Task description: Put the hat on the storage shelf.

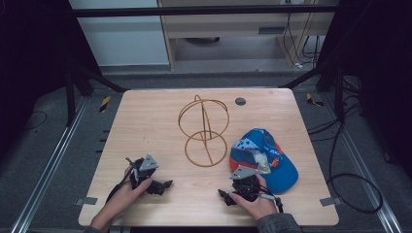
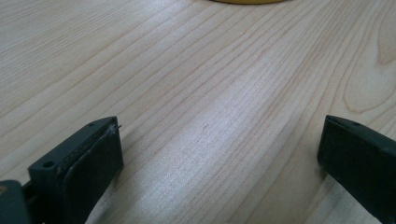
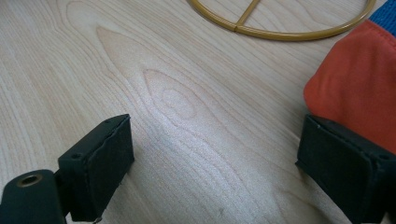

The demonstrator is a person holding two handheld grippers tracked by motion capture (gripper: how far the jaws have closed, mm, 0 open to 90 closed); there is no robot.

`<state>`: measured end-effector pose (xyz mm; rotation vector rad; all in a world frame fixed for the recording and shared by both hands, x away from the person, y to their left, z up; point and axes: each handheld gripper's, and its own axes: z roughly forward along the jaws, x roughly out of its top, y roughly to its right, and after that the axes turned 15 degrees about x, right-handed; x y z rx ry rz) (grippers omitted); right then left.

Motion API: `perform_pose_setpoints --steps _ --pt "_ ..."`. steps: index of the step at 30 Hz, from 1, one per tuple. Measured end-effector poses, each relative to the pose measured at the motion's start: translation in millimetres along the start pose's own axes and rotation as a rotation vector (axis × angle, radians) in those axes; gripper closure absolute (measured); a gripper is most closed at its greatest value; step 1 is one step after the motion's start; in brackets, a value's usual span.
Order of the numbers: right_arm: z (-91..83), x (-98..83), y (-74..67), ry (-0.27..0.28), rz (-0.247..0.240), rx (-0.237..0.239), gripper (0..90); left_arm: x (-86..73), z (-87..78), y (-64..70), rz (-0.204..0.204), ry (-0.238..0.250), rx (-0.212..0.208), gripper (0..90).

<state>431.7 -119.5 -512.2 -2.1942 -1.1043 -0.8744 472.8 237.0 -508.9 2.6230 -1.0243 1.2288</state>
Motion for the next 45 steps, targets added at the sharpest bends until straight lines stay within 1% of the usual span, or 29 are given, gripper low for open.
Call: perform_pose_setpoints --steps 14,17,18,20,21,22,24,29,32,38,42,45 --pt "0.0 -0.1 -0.3 0.003 0.003 -0.003 11.0 0.0 0.0 0.0 0.000 0.000 0.000 0.0" --pt "-3.2 1.7 -2.4 -0.016 0.002 -0.020 16.1 0.0 0.0 0.0 -0.001 0.000 0.000 0.0" --pt "-5.1 2.2 -3.7 -0.009 -0.001 -0.030 16.6 0.0 0.0 0.1 -0.001 0.000 0.000 0.0" --pt "-11.7 4.1 -6.1 -0.004 0.003 -0.022 16.4 0.0 0.0 0.1 -0.002 0.000 0.000 0.0" --pt "-15.6 5.4 -7.6 -0.002 -0.008 -0.024 16.4 0.0 0.0 0.1 -0.002 0.000 0.000 0.0" --pt "-20.3 6.9 -8.9 -0.004 -0.016 -0.030 16.4 0.0 0.0 0.0 0.000 0.000 0.000 0.0" --pt "-31.3 10.0 -9.6 -0.002 -0.017 -0.041 16.1 0.0 0.0 0.2 -0.002 0.000 0.000 0.0" --pt "-60.3 16.0 -6.6 0.013 -0.023 -0.083 15.0 -0.1 -0.2 0.3 -0.003 -0.001 0.001 0.0" --pt "-78.5 17.0 1.2 0.009 -0.016 -0.111 14.1 -0.2 -0.2 0.3 -0.004 -0.001 0.000 0.0" --pt "-107.6 20.0 20.3 -0.033 0.021 -0.173 15.5 -0.2 -0.2 0.4 -0.006 -0.001 0.000 0.0" --pt "-119.3 22.5 31.1 -0.051 0.059 -0.187 15.6 -0.2 -0.2 0.4 -0.005 -0.001 0.001 0.0" --pt "-125.5 25.7 36.6 -0.067 0.073 -0.192 15.6 -0.2 -0.2 0.4 -0.005 -0.001 0.001 0.0"
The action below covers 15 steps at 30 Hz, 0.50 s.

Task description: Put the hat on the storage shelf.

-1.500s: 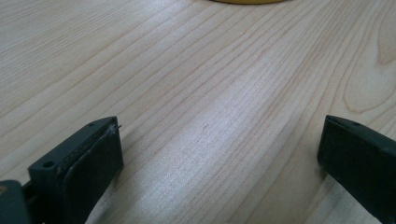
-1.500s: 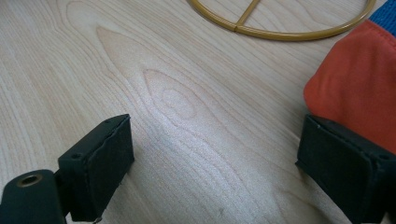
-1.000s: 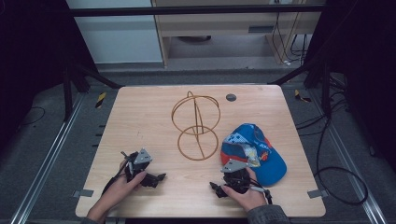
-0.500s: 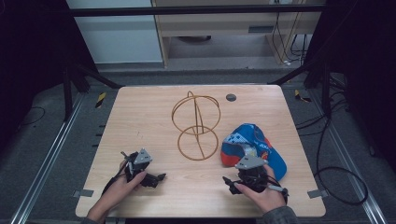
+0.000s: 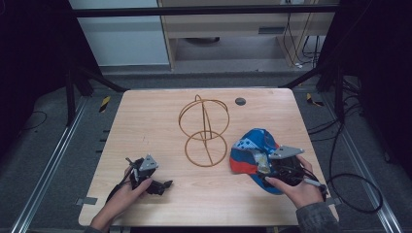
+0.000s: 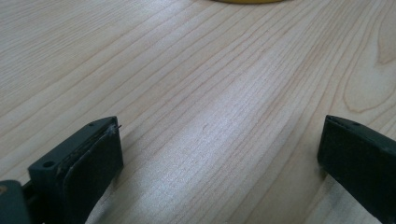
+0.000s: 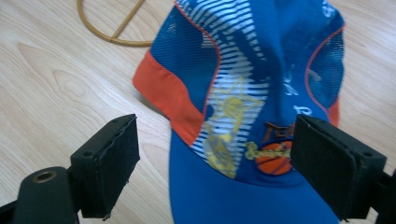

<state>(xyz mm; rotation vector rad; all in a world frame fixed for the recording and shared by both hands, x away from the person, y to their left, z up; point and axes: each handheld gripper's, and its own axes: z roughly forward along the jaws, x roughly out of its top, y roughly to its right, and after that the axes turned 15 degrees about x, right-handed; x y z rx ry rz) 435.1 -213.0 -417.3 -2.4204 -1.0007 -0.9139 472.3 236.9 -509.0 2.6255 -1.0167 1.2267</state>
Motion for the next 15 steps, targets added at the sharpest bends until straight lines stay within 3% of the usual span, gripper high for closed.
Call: perform_pose_setpoints --steps 8,15 --pt "-2.6 11.8 22.7 -0.078 0.036 0.000 20.1 0.0 0.0 0.0 0.000 0.000 0.000 0.0" --pt "1.0 19.3 36.1 -0.103 0.064 0.023 23.6 0.0 0.0 0.0 0.000 0.000 0.000 0.0"
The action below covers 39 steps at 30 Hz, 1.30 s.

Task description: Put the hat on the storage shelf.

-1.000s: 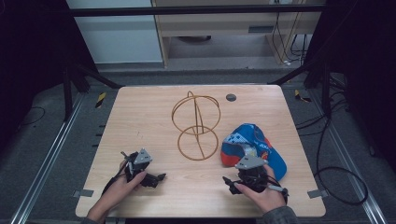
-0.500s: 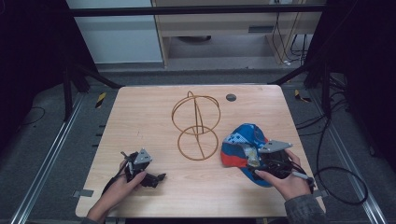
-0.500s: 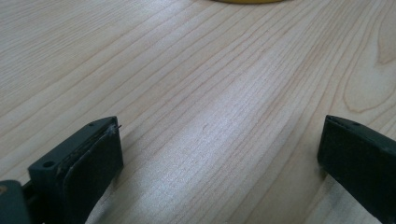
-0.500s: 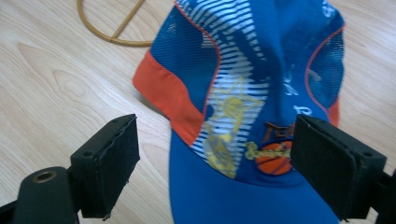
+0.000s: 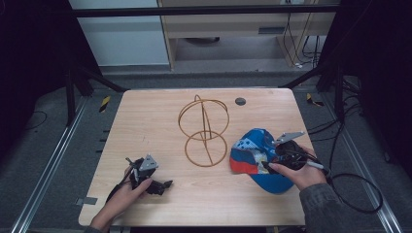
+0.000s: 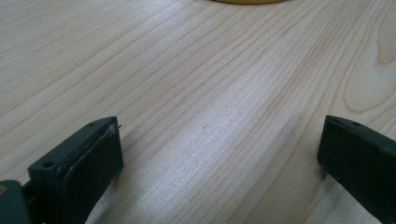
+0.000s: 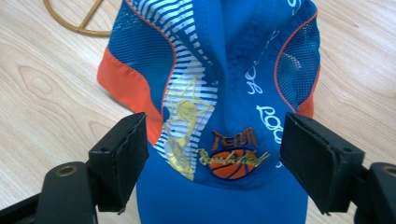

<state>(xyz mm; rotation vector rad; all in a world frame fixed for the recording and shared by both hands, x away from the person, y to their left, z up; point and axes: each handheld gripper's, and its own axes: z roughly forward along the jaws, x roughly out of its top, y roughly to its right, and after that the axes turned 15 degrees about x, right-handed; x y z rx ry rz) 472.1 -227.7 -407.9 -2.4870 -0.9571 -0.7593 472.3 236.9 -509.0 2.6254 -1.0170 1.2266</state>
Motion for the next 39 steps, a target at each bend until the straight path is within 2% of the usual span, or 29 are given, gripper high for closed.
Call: perform_pose_setpoints --steps 6,12,19,25,29,30,34,39 --pt "0.5 1.7 4.8 -0.010 0.007 0.017 26.8 0.0 0.1 0.3 -0.003 0.002 0.000 0.0" --pt "-1.2 2.8 9.5 0.003 0.000 0.024 35.4 0.4 0.5 -0.3 0.002 0.003 -0.004 0.0" --pt "10.0 9.7 14.0 -0.010 0.046 0.051 36.2 0.4 0.5 -0.3 0.002 0.003 -0.004 0.0" --pt "22.3 15.7 22.3 -0.033 0.082 0.052 39.8 0.4 0.5 -0.3 0.002 0.003 -0.004 0.0" --pt "27.8 17.6 26.8 -0.048 0.098 0.064 53.2 0.4 0.5 -0.3 0.002 0.003 -0.004 0.0" --pt "28.5 17.7 27.7 -0.063 0.093 0.075 60.9 0.4 0.5 -0.3 0.002 0.003 -0.004 0.0" --pt "28.8 18.9 27.9 -0.061 0.087 0.097 76.2 0.4 0.5 -0.3 0.002 0.003 -0.004 0.0" --pt "25.9 20.2 27.3 -0.051 0.086 0.115 88.5 0.4 0.5 -0.3 0.002 0.003 -0.004 0.0"
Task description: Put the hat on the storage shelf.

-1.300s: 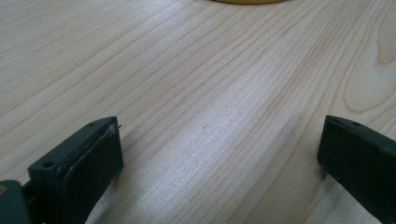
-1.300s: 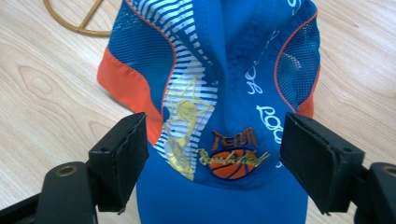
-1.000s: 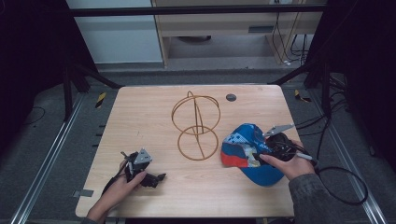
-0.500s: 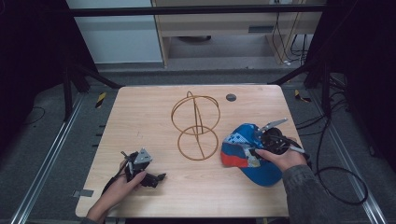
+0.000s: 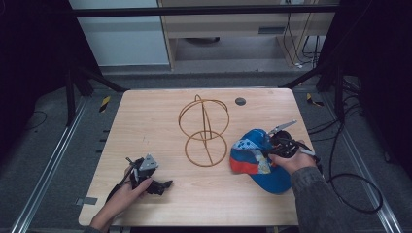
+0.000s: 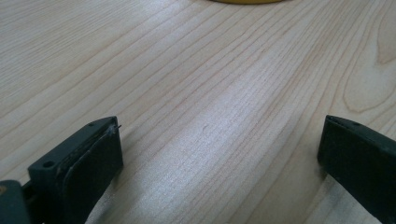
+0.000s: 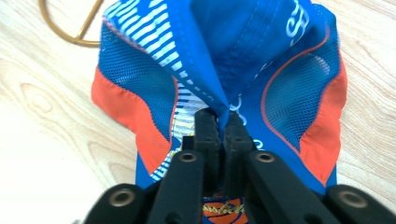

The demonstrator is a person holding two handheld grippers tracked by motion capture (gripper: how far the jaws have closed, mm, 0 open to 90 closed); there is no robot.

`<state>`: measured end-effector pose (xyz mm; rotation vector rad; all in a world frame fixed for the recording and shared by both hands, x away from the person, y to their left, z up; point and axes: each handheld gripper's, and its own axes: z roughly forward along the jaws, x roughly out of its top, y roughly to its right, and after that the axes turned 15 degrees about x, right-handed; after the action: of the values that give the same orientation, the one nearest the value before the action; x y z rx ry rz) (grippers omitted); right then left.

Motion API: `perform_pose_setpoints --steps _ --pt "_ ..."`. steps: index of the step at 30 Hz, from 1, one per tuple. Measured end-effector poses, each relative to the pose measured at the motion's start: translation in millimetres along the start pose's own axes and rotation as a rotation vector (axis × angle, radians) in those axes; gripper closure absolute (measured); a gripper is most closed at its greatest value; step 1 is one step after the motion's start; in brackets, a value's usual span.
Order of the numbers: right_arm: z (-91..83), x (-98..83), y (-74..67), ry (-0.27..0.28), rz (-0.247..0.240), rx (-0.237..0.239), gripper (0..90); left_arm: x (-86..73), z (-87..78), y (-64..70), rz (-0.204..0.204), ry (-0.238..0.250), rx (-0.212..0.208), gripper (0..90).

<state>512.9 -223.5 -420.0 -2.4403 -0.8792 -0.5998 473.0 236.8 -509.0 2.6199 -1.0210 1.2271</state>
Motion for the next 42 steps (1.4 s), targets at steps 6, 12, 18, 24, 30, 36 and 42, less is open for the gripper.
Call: perform_pose_setpoints --steps 6,12,18,24,30,36,42 --pt "-12.6 -2.2 -3.2 0.020 -0.006 0.005 90.0 -0.1 -0.1 0.1 0.000 0.000 0.001 0.0" --pt "-29.5 -4.4 -11.8 0.053 -0.030 -0.001 90.0 -0.1 -0.2 0.1 0.000 0.000 0.001 0.0" --pt "-38.5 -2.8 -23.5 0.077 -0.060 0.002 90.0 0.0 0.0 -0.1 0.002 0.001 -0.002 0.0" --pt "-51.4 4.6 -27.0 0.087 -0.072 -0.017 90.0 0.0 0.0 -0.1 0.001 0.001 -0.002 0.0" --pt "-66.0 8.1 -25.9 0.114 -0.063 -0.029 90.0 -0.2 -0.3 0.2 0.000 0.000 0.000 0.0" --pt "-80.5 9.2 -24.8 0.160 -0.078 -0.026 90.0 -0.2 -0.2 0.0 0.001 0.000 -0.001 0.0" --pt "-94.5 9.9 -27.5 0.189 -0.073 -0.014 90.0 -0.2 -0.3 0.1 0.001 0.000 -0.001 0.0"
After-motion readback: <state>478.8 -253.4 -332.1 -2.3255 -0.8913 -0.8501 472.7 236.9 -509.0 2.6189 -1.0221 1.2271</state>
